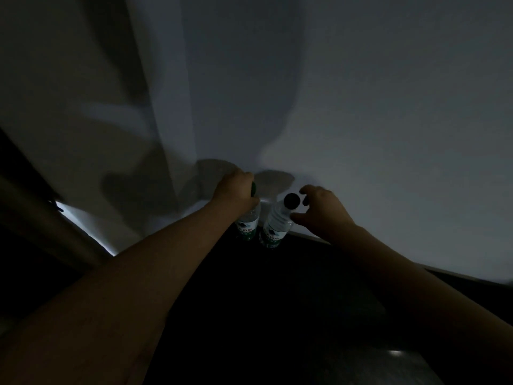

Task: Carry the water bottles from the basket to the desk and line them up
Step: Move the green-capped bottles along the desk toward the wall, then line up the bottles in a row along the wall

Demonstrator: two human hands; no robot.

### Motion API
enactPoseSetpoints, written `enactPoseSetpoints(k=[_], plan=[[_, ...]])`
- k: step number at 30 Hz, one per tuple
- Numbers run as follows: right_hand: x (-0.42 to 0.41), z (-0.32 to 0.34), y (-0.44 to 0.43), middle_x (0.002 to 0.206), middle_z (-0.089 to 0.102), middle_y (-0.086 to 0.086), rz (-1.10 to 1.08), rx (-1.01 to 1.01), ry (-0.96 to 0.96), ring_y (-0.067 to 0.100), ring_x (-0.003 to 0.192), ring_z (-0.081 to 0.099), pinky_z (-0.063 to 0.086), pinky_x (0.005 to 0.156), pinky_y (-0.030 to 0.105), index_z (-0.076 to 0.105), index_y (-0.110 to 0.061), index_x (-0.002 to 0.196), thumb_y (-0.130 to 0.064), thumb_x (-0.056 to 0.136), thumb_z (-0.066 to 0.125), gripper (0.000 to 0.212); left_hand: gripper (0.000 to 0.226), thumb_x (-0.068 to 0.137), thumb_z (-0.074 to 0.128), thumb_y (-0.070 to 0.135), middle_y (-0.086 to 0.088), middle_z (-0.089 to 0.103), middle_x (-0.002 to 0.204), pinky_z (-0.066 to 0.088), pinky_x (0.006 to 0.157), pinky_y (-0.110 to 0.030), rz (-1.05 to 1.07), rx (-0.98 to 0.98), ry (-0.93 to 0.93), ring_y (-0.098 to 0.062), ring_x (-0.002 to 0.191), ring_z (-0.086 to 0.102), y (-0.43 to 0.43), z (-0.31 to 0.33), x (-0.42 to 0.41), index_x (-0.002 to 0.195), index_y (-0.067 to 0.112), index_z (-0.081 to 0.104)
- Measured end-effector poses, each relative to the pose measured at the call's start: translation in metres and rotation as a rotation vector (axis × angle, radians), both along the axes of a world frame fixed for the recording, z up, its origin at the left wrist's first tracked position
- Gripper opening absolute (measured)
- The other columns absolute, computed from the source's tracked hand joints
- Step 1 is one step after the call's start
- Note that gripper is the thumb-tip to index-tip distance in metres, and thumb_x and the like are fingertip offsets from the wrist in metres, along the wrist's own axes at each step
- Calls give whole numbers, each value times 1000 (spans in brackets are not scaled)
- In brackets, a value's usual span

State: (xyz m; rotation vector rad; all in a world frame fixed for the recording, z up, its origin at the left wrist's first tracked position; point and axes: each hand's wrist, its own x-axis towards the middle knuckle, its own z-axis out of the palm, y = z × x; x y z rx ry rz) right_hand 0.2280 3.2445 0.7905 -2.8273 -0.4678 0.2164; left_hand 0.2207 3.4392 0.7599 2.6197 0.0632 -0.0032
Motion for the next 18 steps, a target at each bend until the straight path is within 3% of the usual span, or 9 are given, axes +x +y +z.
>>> enactPoseSetpoints(k=[5,9,13,18], plan=[[-20,6,-26,119,61,11,13,-159,125,25,110,57,47,93,34,56,-9,121,-34,82,70,48,35,83,65,28,-21,51,108,43,74,-37,-34,86,43,-38,96,54,-9,16,-11,101,2,50],[-43,11,-49,119,61,9,57,-230,157,24,110,56,48,93,34,57,-11,120,-33,84,69,44,38,77,67,25,-20,47,114,45,82,-39,-86,149,-18,-38,102,51,-20,28,-41,103,2,51],[-68,20,-71,118,60,8,81,-257,159,22,108,56,47,89,32,59,-12,116,-32,85,68,38,34,77,65,25,-18,49,114,47,85,-41,-179,113,20,-35,102,53,-35,37,-81,103,5,54],[-110,33,-102,117,62,6,83,-223,180,22,108,59,47,88,30,61,-13,117,-29,84,68,37,35,81,65,29,-12,57,111,47,86,-34,-277,65,122,-28,101,56,-63,46,-127,108,7,58]])
